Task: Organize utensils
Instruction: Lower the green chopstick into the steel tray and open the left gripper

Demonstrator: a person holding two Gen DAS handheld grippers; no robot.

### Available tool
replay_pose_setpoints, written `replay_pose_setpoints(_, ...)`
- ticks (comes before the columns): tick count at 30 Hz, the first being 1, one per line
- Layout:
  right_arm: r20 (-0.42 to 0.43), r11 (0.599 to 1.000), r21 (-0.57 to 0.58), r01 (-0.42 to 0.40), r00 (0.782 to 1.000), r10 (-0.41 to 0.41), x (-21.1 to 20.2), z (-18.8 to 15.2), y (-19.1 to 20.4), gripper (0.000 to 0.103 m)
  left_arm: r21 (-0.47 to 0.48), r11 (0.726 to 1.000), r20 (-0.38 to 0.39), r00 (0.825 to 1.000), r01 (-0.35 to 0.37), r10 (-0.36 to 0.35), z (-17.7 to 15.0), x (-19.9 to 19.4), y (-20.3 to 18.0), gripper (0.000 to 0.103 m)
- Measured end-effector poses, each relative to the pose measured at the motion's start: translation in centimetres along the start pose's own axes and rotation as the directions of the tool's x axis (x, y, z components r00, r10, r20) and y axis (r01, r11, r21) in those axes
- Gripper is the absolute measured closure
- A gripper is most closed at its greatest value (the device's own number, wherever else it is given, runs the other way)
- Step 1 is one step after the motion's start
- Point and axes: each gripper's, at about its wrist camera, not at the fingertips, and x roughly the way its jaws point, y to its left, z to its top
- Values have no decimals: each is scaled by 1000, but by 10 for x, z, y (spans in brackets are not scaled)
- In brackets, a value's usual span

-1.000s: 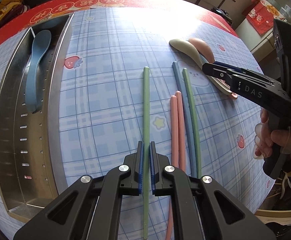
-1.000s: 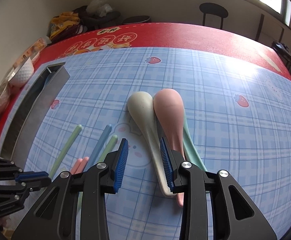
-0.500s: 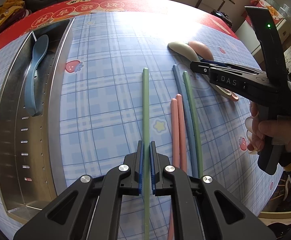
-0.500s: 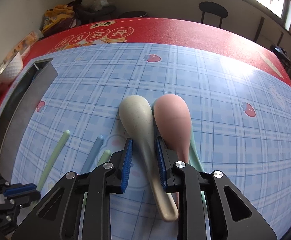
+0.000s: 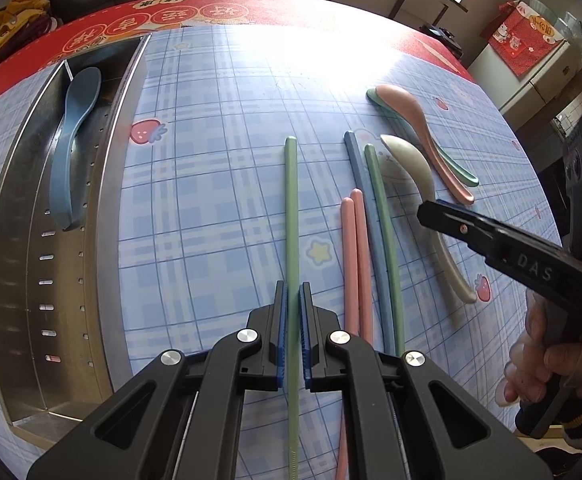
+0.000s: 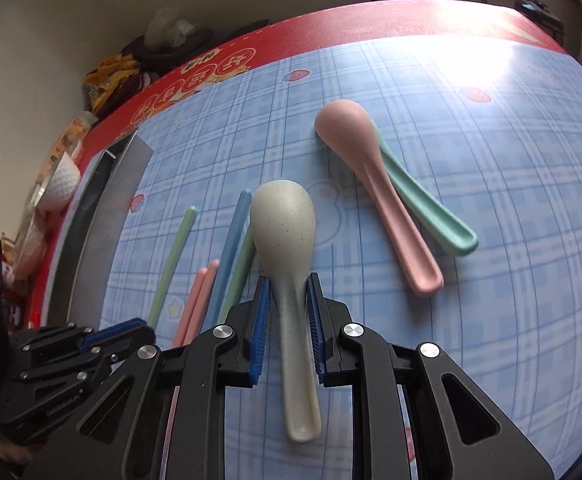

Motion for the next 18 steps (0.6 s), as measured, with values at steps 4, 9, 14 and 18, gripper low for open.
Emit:
replay_pose_setpoints(4,-4,999,36,-15,1000,16,-8,-18,-5,84,6,1000,-3,1000,-3,3,1,0,-2,95)
replay_pose_setpoints(9,17,999,45,-28,999,27,-17,-23,-6,84,-19,1000,-14,1000,24,-24,4,-2,2,97)
replay_pose_setpoints(14,47,998,44,-44,998,42,-29,-20,-4,84,-36,998,18,999,45,-45,2,-19,5,97)
replay_pose_setpoints(18,50,997,42,-57,997,55,-33,-19,-1,84,-50,997,53,997,63,-60,2,-39,8,97)
